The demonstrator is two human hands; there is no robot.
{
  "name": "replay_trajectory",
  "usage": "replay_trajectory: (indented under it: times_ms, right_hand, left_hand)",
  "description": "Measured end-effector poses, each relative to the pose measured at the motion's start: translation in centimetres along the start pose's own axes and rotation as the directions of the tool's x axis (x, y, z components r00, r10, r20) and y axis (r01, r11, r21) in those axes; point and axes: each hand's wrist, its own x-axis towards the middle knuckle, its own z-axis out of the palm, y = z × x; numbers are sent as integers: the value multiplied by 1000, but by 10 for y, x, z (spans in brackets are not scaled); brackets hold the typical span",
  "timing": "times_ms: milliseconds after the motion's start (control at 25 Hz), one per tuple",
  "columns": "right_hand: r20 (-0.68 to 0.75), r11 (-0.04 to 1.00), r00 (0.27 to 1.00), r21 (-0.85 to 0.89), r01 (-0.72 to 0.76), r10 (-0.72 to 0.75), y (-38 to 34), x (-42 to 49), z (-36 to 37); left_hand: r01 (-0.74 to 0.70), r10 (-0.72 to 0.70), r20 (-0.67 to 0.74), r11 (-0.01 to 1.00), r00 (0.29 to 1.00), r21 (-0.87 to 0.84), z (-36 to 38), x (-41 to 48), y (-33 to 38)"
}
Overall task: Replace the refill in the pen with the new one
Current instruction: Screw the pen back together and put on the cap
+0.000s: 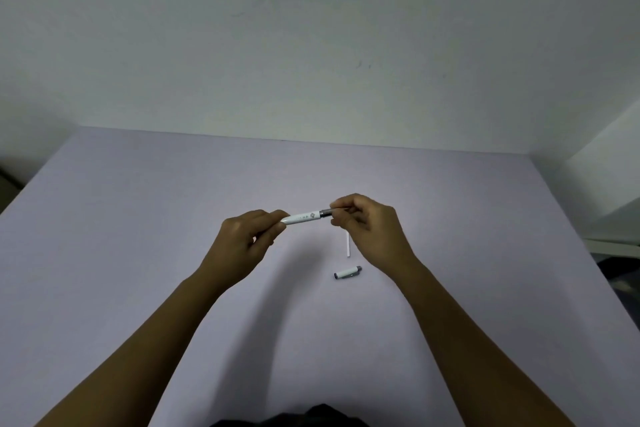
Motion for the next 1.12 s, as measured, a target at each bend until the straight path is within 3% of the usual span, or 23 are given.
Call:
replay_trajectory:
  times_ms: [80, 200, 280, 600, 680, 840, 1000, 1120]
  right_hand:
    - [-6, 999, 1000, 13, 30, -30, -2, 1, -5]
    - [-29, 971, 972, -42, 233, -235, -1, 2, -13]
    - [-25, 957, 960, -89, 275, -278, 0, 3, -16]
    - [-31, 972, 988, -184, 146, -154, -3, 2, -15]
    - [-43, 976, 993, -194, 96, -107, -6, 3, -16]
    - [26, 997, 997, -24, 73, -73, -10, 0, -22]
    - [31, 986, 996, -145, 87, -83, -7, -1, -25]
    - [4, 992, 997, -105, 73, -73, -6, -1, -21]
  left_hand:
    - [36, -35, 18, 998, 999, -58, -1, 2, 2]
    - [122, -108, 91, 980, 990, -160, -5, 8, 7]
    - [86, -77, 66, 985, 995, -147, -7, 10, 8]
    - [-136, 135, -58, 991, 989, -1, -8, 10, 10]
    - [-137, 136, -59, 990, 989, -13, -6, 10, 10]
    - [-82, 80, -45, 996, 996, -43, -4, 9, 10]
    - [-87, 86, -27, 995, 996, -43, -3, 10, 12]
    - [-83, 82, -24, 995, 996, -49, -3, 11, 13]
